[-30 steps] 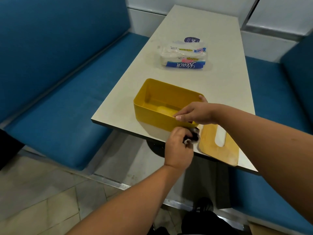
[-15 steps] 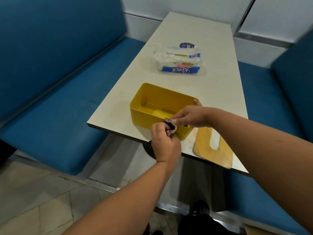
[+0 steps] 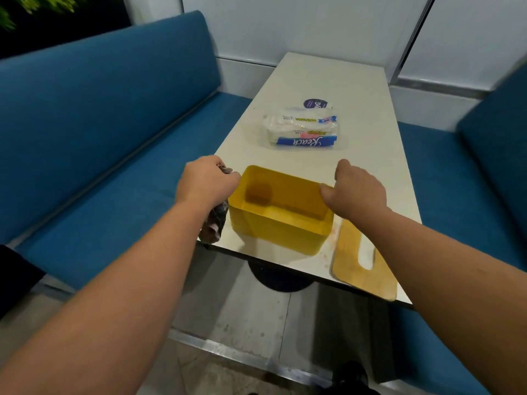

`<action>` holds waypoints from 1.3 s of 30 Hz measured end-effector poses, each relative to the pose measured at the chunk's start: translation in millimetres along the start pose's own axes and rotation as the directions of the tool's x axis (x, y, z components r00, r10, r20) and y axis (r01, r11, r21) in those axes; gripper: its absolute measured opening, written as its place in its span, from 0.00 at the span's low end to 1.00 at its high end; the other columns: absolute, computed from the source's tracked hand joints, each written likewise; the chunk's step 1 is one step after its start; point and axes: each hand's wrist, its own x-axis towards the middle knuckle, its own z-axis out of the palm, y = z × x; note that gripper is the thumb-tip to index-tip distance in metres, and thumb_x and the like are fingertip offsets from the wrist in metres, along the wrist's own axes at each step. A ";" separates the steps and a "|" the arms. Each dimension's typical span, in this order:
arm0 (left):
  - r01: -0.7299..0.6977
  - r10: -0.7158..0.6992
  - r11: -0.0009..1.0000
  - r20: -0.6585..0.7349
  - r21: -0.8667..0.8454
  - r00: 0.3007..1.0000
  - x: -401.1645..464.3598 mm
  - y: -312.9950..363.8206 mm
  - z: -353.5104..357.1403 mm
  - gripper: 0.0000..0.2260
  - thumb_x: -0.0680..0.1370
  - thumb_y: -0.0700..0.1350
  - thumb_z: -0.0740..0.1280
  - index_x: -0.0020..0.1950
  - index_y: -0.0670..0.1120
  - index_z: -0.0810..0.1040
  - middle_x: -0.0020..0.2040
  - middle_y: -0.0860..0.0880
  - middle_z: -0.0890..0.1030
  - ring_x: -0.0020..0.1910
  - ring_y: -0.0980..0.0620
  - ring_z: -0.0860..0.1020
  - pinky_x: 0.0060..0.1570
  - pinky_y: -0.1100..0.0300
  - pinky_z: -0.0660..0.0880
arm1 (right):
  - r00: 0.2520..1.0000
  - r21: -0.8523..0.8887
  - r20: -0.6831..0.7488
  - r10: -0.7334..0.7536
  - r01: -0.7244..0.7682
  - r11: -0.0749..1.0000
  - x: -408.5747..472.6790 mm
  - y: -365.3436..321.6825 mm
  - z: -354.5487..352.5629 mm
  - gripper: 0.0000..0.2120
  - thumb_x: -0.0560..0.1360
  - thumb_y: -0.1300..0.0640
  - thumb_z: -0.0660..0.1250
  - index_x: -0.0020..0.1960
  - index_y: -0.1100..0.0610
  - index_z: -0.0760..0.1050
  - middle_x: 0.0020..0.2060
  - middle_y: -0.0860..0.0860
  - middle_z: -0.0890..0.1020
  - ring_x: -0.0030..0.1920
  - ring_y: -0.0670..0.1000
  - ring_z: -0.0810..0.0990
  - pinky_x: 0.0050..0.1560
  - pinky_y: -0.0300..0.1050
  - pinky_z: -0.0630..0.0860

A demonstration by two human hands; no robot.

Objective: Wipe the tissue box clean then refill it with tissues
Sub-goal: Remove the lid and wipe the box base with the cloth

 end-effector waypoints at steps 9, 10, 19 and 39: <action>-0.091 0.024 0.974 0.307 0.206 0.951 16.5 -4.8 17.5 0.13 0.76 0.48 0.64 0.50 0.40 0.82 0.46 0.43 0.81 0.39 0.48 0.75 0.36 0.57 0.74 | 0.927 -0.055 0.346 0.147 -0.136 0.989 7.6 2.9 12.5 0.07 0.72 0.62 0.63 0.36 0.59 0.72 0.34 0.55 0.78 0.34 0.53 0.78 0.31 0.42 0.73; -0.098 0.037 0.980 0.324 0.175 0.945 12.7 -3.7 15.8 0.12 0.76 0.49 0.65 0.50 0.41 0.82 0.46 0.43 0.81 0.40 0.49 0.76 0.36 0.57 0.74 | 0.938 -0.059 0.315 0.146 -0.134 0.989 11.9 5.2 12.7 0.06 0.73 0.63 0.62 0.37 0.60 0.71 0.35 0.55 0.78 0.34 0.53 0.78 0.31 0.41 0.72; -0.124 0.179 0.983 0.559 -0.135 0.810 -47.3 -7.9 16.2 0.17 0.79 0.55 0.64 0.45 0.43 0.82 0.43 0.43 0.81 0.43 0.46 0.79 0.44 0.53 0.74 | 0.986 -0.114 0.149 -0.069 0.087 0.990 65.7 4.9 19.0 0.11 0.75 0.66 0.61 0.56 0.59 0.74 0.47 0.56 0.76 0.44 0.54 0.73 0.43 0.45 0.72; 0.368 -0.140 0.823 0.474 -0.432 0.869 -103.0 -64.8 37.6 0.13 0.63 0.46 0.77 0.47 0.51 0.81 0.42 0.46 0.84 0.43 0.46 0.82 0.48 0.44 0.81 | 0.971 0.316 0.107 -0.215 0.171 0.933 34.2 -30.3 23.1 0.14 0.80 0.50 0.58 0.61 0.55 0.74 0.55 0.55 0.79 0.53 0.56 0.76 0.52 0.48 0.72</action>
